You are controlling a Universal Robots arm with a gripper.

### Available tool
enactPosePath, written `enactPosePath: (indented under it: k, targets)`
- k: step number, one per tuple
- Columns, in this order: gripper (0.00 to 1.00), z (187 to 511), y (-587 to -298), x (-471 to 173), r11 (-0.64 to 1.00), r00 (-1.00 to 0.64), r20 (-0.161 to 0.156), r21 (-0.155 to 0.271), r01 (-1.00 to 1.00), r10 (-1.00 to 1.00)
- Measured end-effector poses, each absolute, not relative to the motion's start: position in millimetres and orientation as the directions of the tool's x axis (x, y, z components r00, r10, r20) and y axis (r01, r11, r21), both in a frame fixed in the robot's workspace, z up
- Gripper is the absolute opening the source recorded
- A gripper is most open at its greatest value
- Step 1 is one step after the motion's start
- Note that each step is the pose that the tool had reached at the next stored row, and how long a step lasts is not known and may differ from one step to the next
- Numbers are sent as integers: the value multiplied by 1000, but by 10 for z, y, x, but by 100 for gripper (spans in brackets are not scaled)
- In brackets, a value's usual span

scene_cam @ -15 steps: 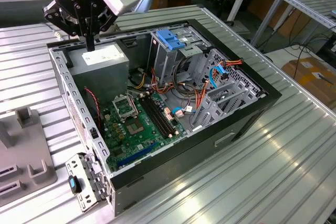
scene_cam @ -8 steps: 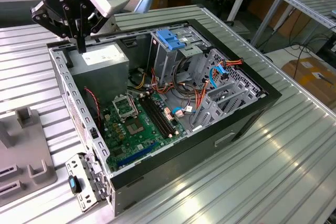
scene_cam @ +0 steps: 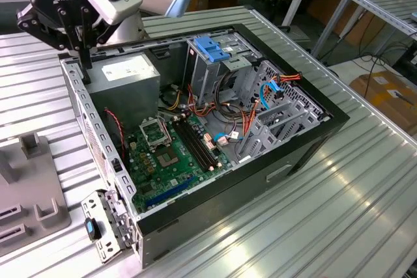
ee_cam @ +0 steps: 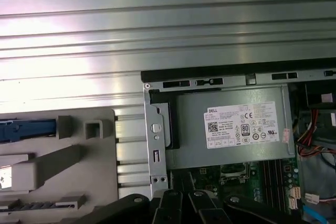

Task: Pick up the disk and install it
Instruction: 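Reach for the disk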

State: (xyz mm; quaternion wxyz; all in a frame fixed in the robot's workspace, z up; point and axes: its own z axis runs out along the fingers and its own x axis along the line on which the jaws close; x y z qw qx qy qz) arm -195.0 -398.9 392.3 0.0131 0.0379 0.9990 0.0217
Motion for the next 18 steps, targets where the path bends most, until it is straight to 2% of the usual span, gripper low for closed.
enactPosePath:
  k: [18]
  targets:
    - [11, 3920, -3989, -2106, 996, -997, -24, 44, 75, 76]
